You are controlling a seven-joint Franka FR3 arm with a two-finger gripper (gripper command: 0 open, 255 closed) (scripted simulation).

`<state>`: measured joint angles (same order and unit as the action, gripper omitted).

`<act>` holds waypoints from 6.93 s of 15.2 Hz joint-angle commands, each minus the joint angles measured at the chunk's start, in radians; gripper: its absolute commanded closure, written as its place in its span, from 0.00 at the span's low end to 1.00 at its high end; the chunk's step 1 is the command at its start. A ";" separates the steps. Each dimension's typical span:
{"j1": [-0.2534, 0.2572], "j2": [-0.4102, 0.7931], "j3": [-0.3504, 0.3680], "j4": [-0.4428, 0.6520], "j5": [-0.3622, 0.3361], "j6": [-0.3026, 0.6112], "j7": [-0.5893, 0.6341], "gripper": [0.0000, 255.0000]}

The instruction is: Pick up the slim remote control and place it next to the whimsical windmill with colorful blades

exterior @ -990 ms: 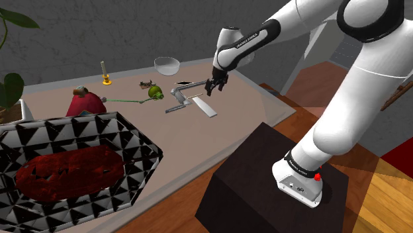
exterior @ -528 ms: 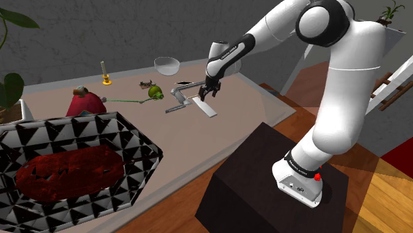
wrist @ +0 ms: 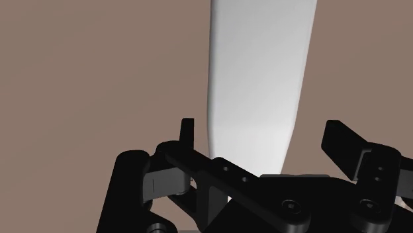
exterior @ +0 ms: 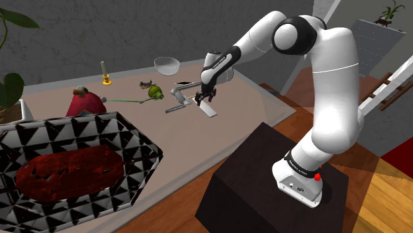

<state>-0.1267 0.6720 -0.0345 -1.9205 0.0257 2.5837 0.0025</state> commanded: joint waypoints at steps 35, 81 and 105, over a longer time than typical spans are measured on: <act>0.001 -0.107 -0.004 -0.025 -0.004 -0.082 0.000 1.00; 0.009 -0.454 -0.014 0.136 -0.023 -0.588 0.010 1.00; 0.168 -0.470 0.092 0.265 -0.043 -0.737 0.279 1.00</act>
<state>0.0276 0.1970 0.0490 -1.6602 -0.0156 1.8474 0.2569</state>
